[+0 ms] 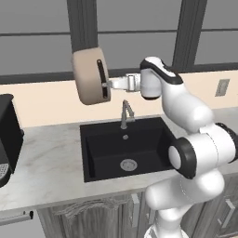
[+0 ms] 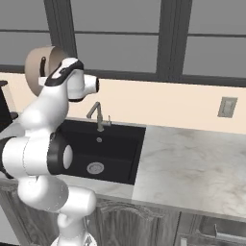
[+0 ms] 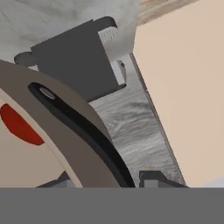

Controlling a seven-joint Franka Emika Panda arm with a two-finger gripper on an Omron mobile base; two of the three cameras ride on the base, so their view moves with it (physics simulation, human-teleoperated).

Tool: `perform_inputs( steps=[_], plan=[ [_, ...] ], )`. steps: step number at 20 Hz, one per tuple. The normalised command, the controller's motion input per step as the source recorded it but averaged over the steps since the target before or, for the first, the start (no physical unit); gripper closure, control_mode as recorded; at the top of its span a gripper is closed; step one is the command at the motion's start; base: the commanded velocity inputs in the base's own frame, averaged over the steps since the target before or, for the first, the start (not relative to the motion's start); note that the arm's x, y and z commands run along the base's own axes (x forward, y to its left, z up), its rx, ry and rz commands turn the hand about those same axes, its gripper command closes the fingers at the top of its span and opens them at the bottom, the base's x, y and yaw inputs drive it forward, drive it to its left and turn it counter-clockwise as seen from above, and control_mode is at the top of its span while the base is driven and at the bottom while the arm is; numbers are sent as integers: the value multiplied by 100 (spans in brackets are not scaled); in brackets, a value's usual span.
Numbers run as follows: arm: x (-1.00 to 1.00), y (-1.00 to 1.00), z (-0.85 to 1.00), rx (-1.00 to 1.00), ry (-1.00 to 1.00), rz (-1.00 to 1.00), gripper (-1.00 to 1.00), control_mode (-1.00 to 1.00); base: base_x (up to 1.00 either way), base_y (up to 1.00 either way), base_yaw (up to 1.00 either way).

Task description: Dump the bell pepper from the pot into the sink. Then turn on the water and wash the bell pepper. Then turn off the water and put the bell pepper back in the pot.

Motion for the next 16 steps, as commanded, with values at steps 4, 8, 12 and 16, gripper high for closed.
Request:
perform_inputs(
  steps=[4,8,12,16],
  plan=[
    [44,0,6,3,22,-10,100,-100,0,0,0],
    [34,-6,14,4,18,-7,100,-100,0,0,0],
    [37,-12,2,6,18,-2,100,-100,0,0,0],
    [25,-21,0,8,15,0,100,-100,0,0,0]
  ],
)
